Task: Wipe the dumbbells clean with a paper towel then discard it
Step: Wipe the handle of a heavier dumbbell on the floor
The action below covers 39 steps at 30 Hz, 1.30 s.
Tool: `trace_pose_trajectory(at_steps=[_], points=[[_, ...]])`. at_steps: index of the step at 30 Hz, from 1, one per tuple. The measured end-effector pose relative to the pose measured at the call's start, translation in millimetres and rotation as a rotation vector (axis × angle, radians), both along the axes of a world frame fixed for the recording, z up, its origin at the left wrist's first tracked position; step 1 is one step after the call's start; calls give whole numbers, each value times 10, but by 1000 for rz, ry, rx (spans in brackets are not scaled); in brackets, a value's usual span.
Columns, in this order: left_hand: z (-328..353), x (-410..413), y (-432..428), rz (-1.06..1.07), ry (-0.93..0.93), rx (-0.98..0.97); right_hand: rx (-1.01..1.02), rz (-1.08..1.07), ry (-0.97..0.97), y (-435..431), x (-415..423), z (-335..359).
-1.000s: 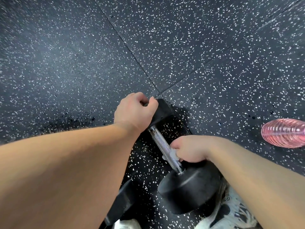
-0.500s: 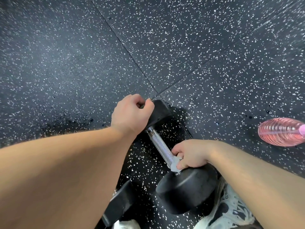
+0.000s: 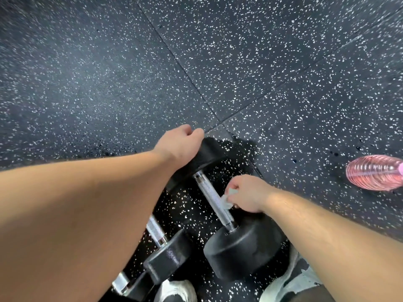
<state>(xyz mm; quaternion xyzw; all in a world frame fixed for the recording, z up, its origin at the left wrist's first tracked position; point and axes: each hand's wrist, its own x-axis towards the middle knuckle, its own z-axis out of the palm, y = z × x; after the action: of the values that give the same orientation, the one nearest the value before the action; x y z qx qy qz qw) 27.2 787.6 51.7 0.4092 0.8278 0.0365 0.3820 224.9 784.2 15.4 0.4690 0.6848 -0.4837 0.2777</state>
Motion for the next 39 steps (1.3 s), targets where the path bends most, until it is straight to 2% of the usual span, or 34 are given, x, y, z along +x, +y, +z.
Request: trace_pose_trajectory(at_steps=[3, 8, 11, 15, 18, 21, 25, 30, 33, 35, 39], points=[[-97, 69, -9, 32, 94, -13, -7, -168, 56, -38, -179, -44], [-190, 40, -172, 128, 229, 189, -251, -614, 194, -90, -470, -83], [-195, 44, -171, 134, 231, 223, -216, -697, 192, -84, -538, -141], [-172, 83, -105, 152, 232, 218, -213, -661, 167, -149, -591, -257], [-153, 123, -41, 139, 237, 208, -239, -432, 112, -213, -687, -276], [-138, 134, -12, 153, 237, 191, -256, -325, 119, -222, -672, -223], [-138, 164, 2, 146, 233, 177, -392, -259, 85, -205, -433, -168], [-114, 179, 6, 151, 234, 185, -349, 240, 35, -147, -188, -91], [-117, 169, -2, 144, 235, 199, -299, 409, -73, -120, -211, -49], [-116, 170, -3, 136, 231, 190, -280, 374, -95, -154, -192, -88], [-109, 195, 30, 25, 201, 123, -297, 43, -81, -209, -245, -218]])
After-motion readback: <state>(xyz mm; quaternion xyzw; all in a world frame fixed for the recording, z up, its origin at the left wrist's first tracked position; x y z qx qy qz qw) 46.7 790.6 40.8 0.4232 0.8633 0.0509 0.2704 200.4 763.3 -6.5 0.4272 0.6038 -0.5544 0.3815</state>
